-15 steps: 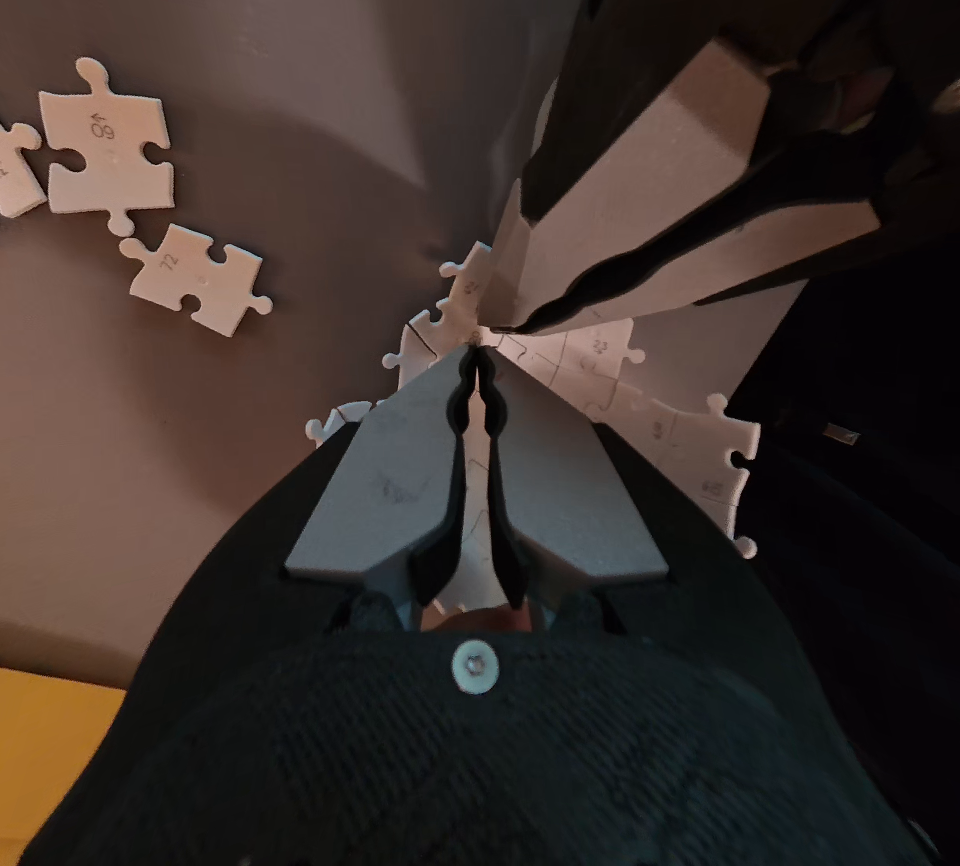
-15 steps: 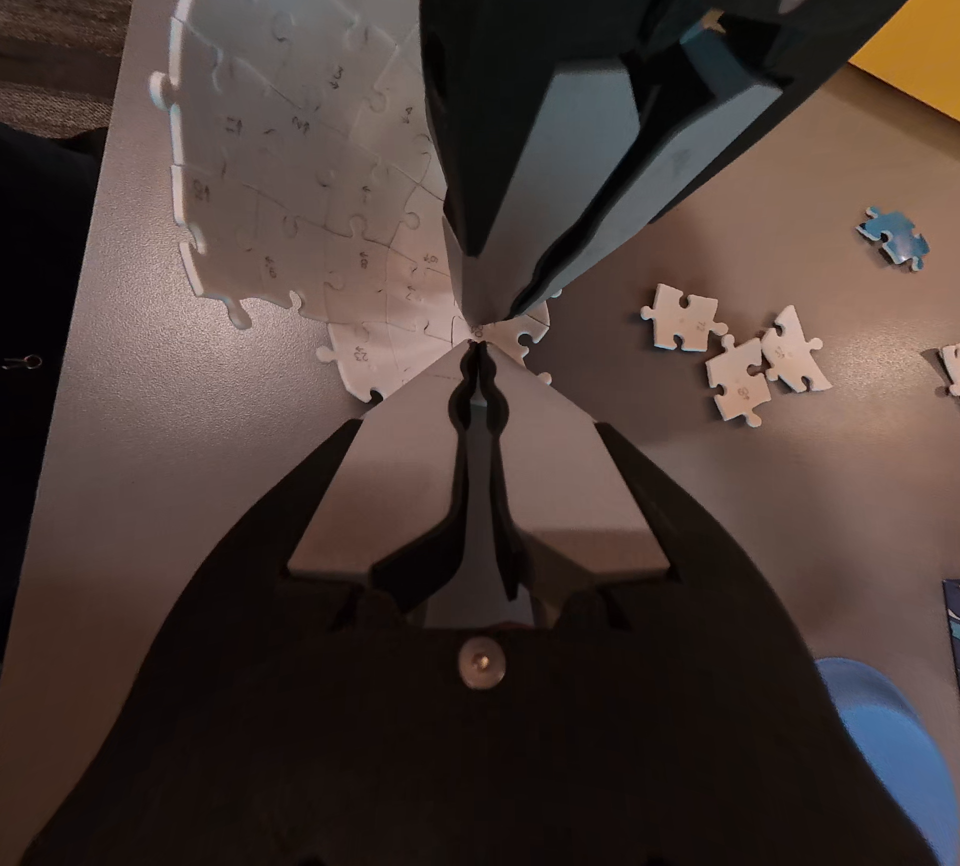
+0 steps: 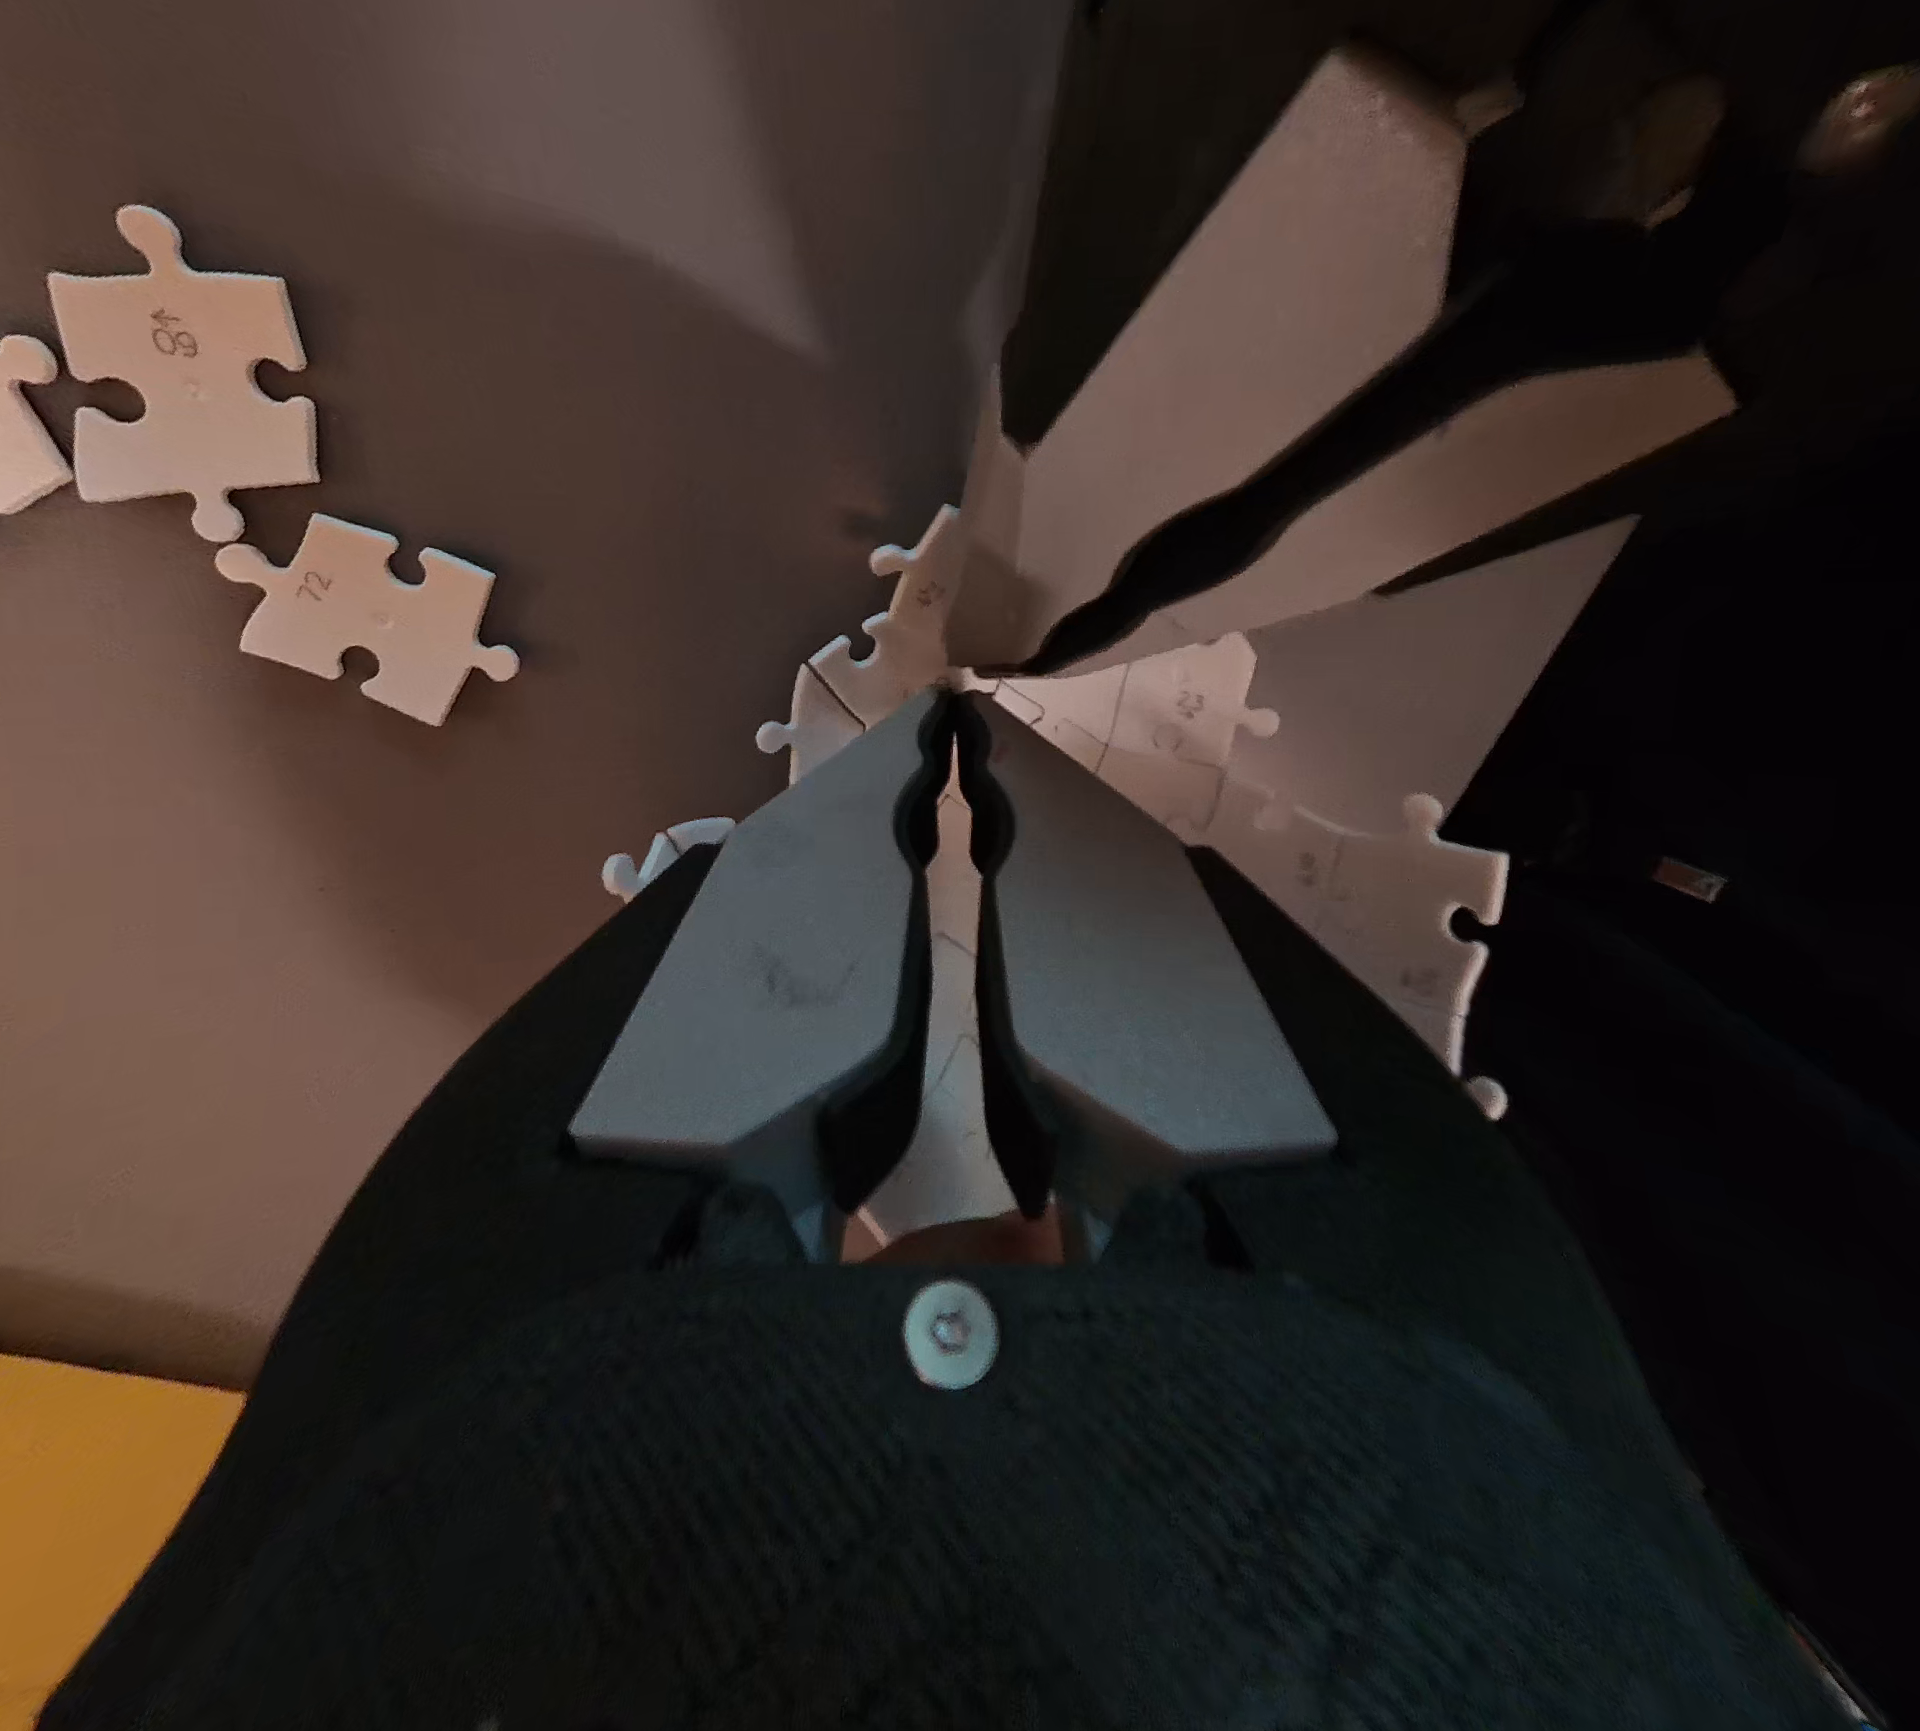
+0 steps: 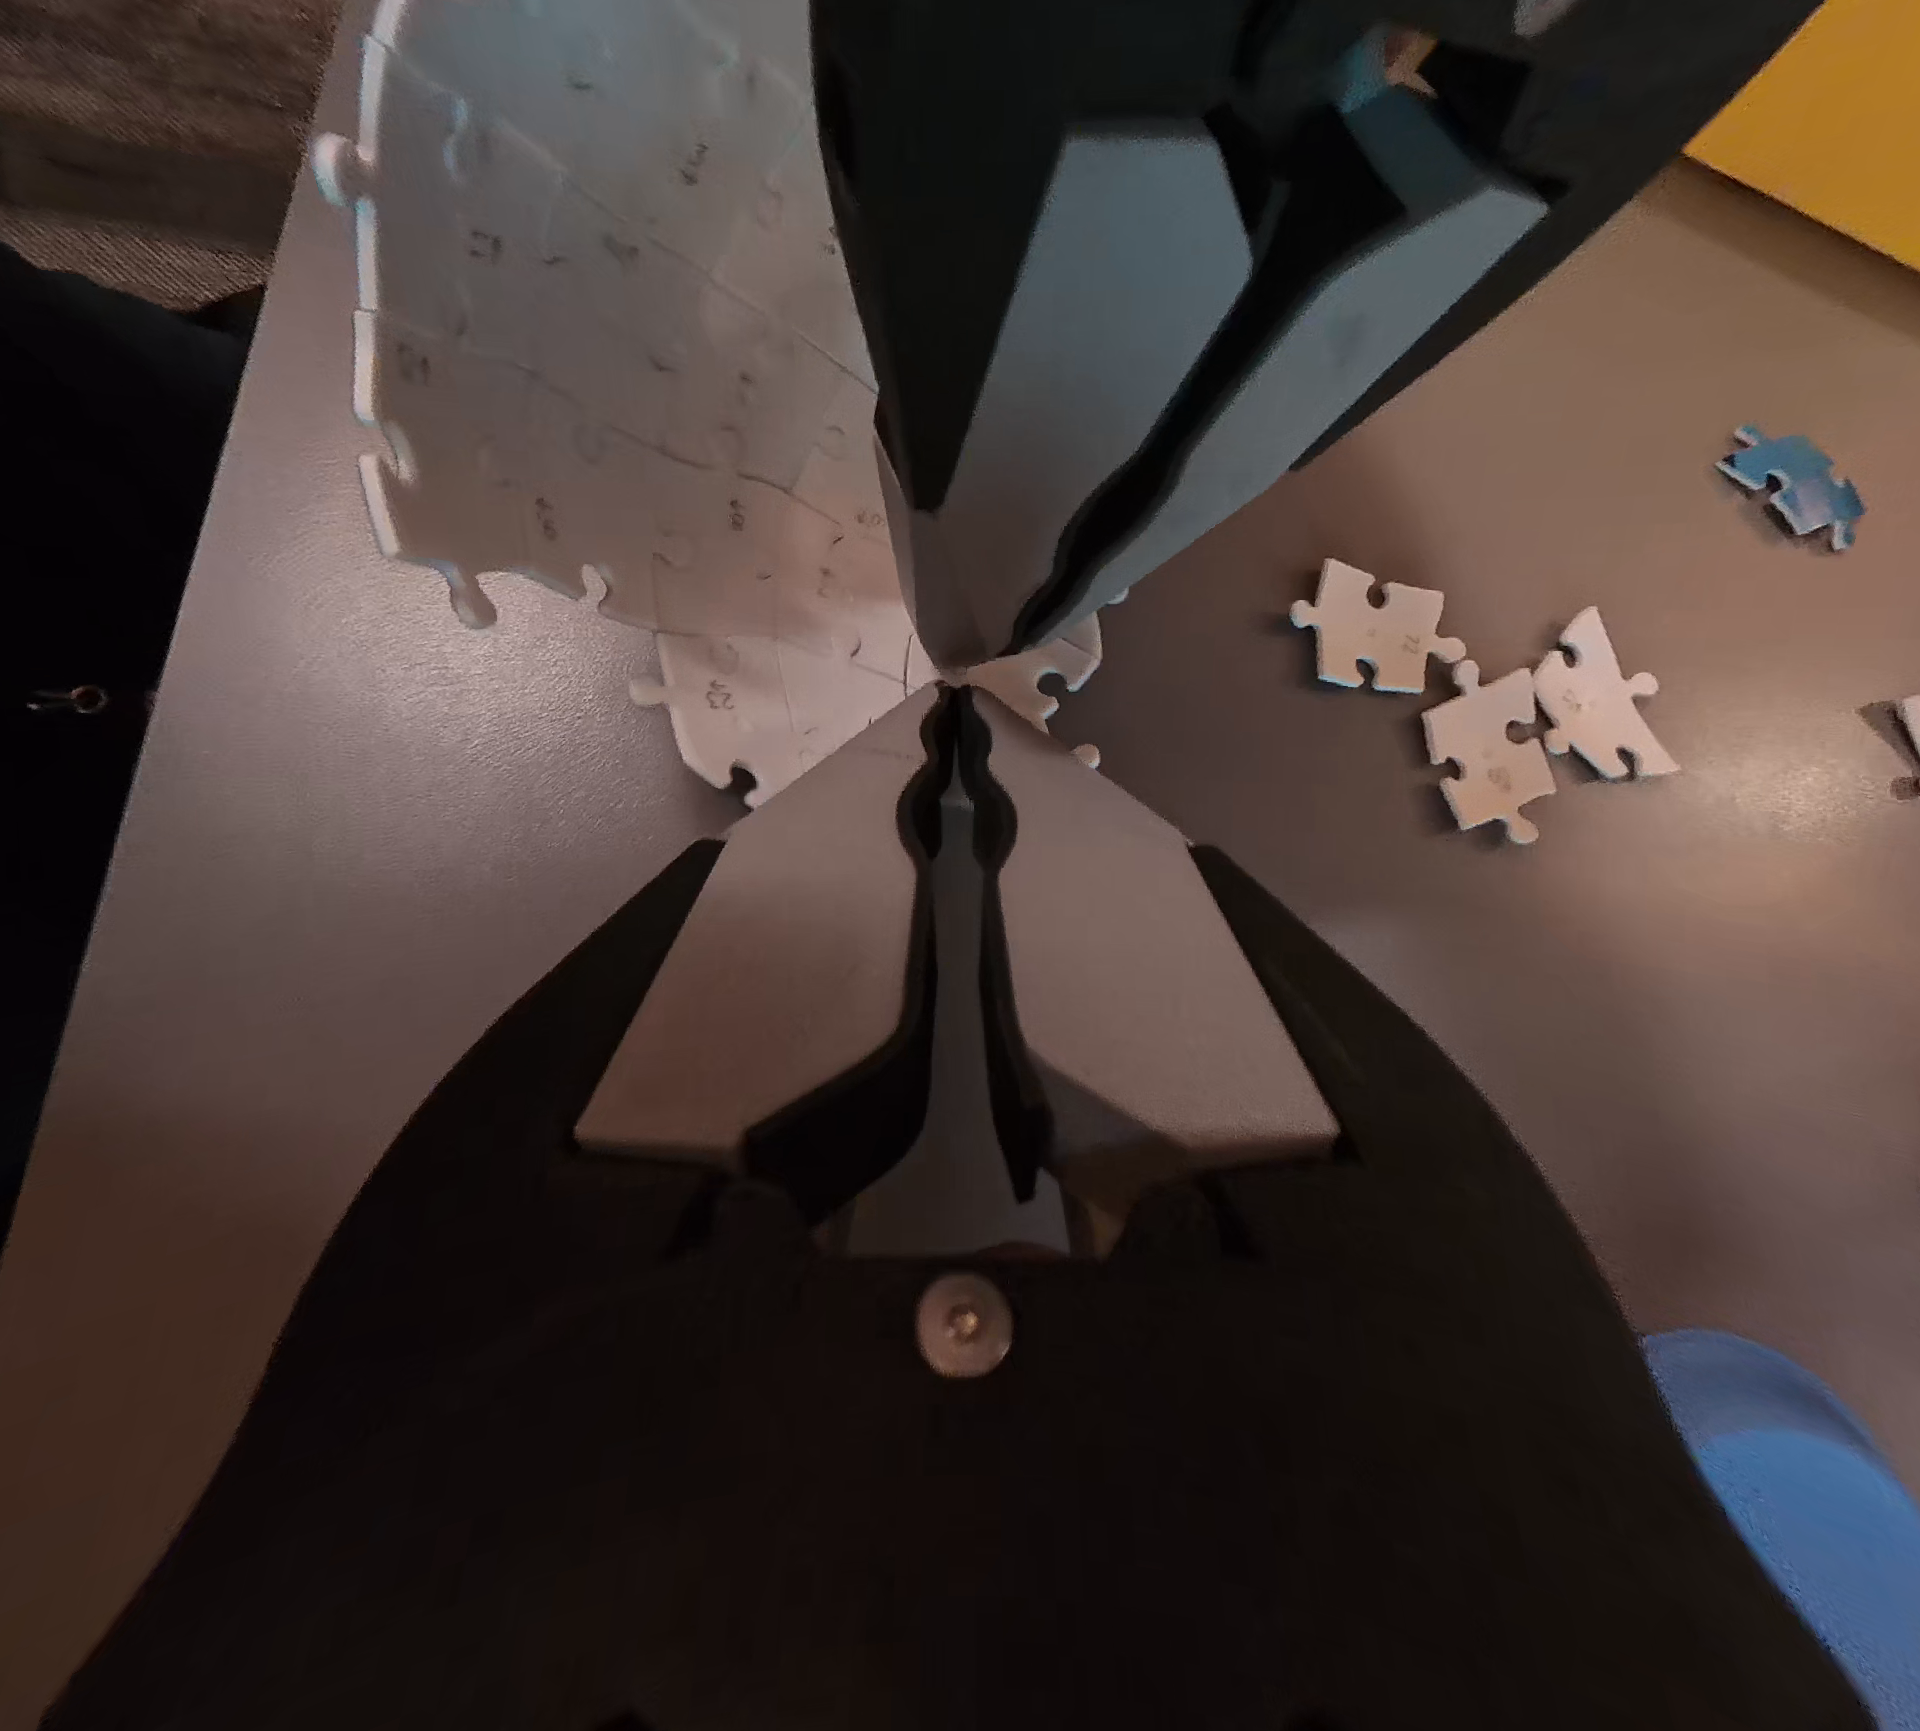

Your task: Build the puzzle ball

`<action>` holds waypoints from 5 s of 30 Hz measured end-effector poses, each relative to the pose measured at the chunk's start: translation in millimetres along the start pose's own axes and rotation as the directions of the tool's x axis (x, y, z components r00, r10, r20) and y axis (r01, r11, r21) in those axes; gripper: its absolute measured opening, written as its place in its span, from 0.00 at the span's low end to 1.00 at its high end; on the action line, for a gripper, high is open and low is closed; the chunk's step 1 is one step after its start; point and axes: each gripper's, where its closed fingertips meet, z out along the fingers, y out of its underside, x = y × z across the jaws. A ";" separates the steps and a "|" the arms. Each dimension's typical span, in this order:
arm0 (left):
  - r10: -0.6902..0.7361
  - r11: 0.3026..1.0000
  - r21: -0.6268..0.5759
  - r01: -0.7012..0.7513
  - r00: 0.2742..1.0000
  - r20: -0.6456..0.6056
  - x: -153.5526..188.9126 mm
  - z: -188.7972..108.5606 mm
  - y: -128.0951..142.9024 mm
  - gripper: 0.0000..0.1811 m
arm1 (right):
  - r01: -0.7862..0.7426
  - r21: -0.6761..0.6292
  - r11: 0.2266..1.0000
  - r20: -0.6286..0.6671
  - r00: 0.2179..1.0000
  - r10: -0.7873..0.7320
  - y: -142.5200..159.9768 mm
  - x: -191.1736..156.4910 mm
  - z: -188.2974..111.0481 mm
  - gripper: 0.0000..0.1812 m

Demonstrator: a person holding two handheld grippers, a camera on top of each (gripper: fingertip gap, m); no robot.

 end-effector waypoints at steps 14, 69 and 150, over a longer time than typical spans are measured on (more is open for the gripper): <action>0.010 1.000 -0.006 -0.010 1.000 -0.006 3.3 1.1 -2.5 0.00 | 0.051 0.006 0.999 0.020 0.999 -0.051 -0.2 -7.3 -6.0 0.00; 0.081 0.996 -0.031 -0.080 0.996 0.030 7.1 2.8 -11.0 0.00 | 0.200 0.065 0.978 -0.019 0.980 -0.200 5.5 -13.1 -5.7 0.00; -0.082 0.817 0.557 0.148 0.986 -0.143 -21.2 -92.0 -36.9 0.00 | 0.210 -0.025 0.977 0.130 0.970 -0.205 12.2 -8.4 -9.5 0.00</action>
